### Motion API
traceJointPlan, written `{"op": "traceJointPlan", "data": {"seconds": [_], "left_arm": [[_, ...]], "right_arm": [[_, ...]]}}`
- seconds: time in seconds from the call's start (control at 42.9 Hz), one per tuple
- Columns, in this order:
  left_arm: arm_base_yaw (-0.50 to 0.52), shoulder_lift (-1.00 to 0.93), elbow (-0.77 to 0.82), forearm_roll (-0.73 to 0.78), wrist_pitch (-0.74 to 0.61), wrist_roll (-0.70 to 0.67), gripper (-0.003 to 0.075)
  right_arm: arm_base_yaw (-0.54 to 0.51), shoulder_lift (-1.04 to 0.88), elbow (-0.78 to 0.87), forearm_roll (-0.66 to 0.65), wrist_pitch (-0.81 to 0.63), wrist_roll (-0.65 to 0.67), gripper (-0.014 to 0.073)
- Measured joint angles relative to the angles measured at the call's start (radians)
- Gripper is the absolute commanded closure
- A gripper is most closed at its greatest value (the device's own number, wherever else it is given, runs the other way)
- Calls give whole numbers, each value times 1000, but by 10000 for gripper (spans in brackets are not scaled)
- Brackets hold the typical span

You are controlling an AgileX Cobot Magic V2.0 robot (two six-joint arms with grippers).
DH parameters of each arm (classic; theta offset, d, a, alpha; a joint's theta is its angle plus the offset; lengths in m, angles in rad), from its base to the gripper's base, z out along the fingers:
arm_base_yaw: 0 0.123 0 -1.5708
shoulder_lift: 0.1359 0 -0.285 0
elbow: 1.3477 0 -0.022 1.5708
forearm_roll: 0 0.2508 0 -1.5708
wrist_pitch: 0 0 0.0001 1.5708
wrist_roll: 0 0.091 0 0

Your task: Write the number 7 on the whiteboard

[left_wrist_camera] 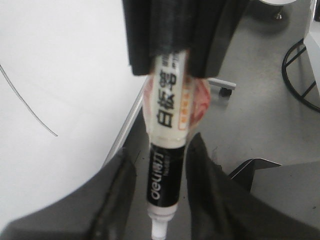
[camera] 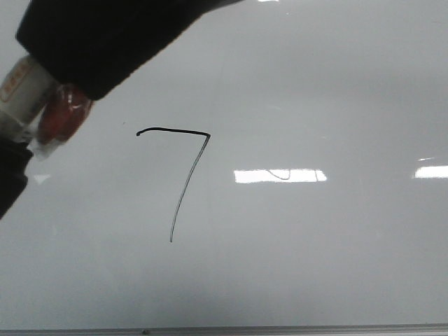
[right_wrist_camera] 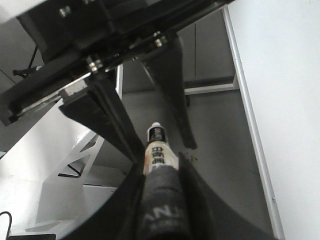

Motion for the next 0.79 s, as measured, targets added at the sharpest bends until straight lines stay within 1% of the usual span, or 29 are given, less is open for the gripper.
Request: {"op": "traceJointPlan", "data": {"seconds": [0.093,0.14,0.21,0.303,0.373,0.466,0.513,0.559,0.676,0.792], "left_arm": [[0,0,0,0,0,0,634],[0,0,0,0,-2,0,664],[0,0,0,3,-2,6,699],[0,0,0,4,-2,6,724],[0,0,0,4,-2,6,731],[0,0,0,4,-2,6,731],[0,0,0,4,-2,6,731],[0,0,0,2,-2,6,731],[0,0,0,-2,-2,6,731],[0,0,0,-3,-10,4,731]], "right_arm": [[0,0,0,0,-6,0,640],[0,0,0,0,-10,0,605],[0,0,0,0,-14,0,512],[0,0,0,-2,-14,0,335],[0,0,0,-2,-21,0,219],[0,0,0,-2,-27,0,118],[0,0,0,-2,-35,0,92],[0,0,0,-2,-49,0,83],[-5,-3,0,-2,-85,0,84],[-38,-27,0,-2,-98,0,87]]}}
